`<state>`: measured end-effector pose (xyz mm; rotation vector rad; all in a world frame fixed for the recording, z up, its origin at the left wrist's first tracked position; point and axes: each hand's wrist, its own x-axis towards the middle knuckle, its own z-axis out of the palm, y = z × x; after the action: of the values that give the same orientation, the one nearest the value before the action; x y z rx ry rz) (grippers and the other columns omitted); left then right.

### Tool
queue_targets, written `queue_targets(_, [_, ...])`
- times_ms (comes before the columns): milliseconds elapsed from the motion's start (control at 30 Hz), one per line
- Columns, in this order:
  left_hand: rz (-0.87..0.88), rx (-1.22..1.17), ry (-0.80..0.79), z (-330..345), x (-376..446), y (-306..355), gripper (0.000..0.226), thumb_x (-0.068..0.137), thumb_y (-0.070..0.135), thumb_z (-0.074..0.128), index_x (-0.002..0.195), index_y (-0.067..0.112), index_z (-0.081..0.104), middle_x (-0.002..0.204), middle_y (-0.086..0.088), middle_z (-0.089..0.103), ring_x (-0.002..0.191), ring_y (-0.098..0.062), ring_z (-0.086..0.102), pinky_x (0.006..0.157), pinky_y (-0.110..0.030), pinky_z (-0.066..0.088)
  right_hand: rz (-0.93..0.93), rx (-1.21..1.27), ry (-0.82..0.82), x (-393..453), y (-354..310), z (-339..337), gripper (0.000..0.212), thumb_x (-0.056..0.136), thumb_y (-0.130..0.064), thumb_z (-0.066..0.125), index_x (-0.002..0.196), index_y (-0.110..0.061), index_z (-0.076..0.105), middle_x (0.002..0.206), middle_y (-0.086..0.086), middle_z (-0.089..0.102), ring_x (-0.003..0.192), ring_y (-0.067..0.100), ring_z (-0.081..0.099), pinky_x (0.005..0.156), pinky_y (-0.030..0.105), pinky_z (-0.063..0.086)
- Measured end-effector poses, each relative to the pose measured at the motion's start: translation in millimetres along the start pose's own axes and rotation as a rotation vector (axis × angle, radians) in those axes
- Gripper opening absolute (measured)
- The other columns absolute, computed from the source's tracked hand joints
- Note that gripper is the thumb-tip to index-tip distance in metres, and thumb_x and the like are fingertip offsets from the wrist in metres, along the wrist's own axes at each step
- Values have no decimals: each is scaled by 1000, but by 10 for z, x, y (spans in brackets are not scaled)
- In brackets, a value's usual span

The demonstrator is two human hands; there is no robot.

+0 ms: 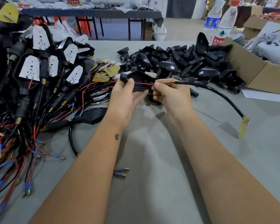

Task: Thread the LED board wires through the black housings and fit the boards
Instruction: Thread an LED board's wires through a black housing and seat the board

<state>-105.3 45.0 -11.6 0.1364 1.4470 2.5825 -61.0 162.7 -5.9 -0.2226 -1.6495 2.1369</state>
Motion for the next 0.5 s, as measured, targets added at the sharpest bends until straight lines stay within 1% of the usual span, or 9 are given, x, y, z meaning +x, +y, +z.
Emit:
queue_targets(67, [8, 64, -10, 5, 4, -20, 13, 105, 15, 42, 105, 12, 55, 115, -17, 67, 96, -26, 70, 79, -29, 59, -1, 34, -1, 8, 2, -9, 17, 89, 7, 58, 79, -5, 65, 74, 10, 63, 62, 14, 57, 61, 24, 51])
queue_targets(133, [11, 120, -20, 7, 10, -27, 14, 105, 15, 42, 107, 12, 55, 116, -16, 67, 93, -23, 71, 78, -28, 59, 12, 121, 11, 23, -9, -23, 16, 91, 6, 58, 81, -5, 65, 74, 10, 64, 62, 12, 57, 62, 22, 52])
queue_targets(200, [8, 167, -39, 6, 3, -20, 14, 104, 15, 43, 107, 15, 57, 117, -16, 67, 94, -23, 71, 79, -28, 59, 29, 206, 21, 38, -25, -37, 14, 92, 5, 58, 84, -4, 65, 74, 9, 65, 61, 11, 59, 62, 20, 52])
queue_targets(267, [-7, 213, -57, 12, -26, -17, 13, 104, 15, 45, 104, 18, 58, 119, -16, 65, 93, -22, 70, 79, -28, 59, 28, 229, 14, 41, -38, -52, 12, 92, 5, 57, 85, -3, 65, 74, 10, 65, 61, 11, 60, 62, 19, 53])
queue_targets(367, [-31, 262, -75, 18, -57, -26, 11, 103, 16, 47, 104, 17, 58, 117, -13, 67, 89, -21, 71, 74, -28, 59, 10, 145, -37, 9, -29, -50, 12, 91, 7, 58, 85, -1, 64, 75, 11, 63, 62, 11, 59, 65, 20, 54])
queue_targets(433, [-43, 280, -72, 20, -62, -20, 11, 103, 16, 47, 104, 17, 59, 109, -9, 70, 87, -18, 72, 73, -27, 60, -8, 24, -66, -12, -23, -49, 12, 89, 6, 60, 84, -3, 66, 75, 10, 64, 62, 11, 60, 67, 21, 54])
queue_targets(500, [-79, 270, -71, 33, -61, -14, 10, 102, 18, 49, 104, 15, 58, 106, -11, 70, 88, -21, 72, 74, -29, 60, -51, -138, -61, -2, -33, -54, 14, 87, 3, 65, 81, -8, 69, 73, 6, 66, 63, 10, 61, 67, 21, 53])
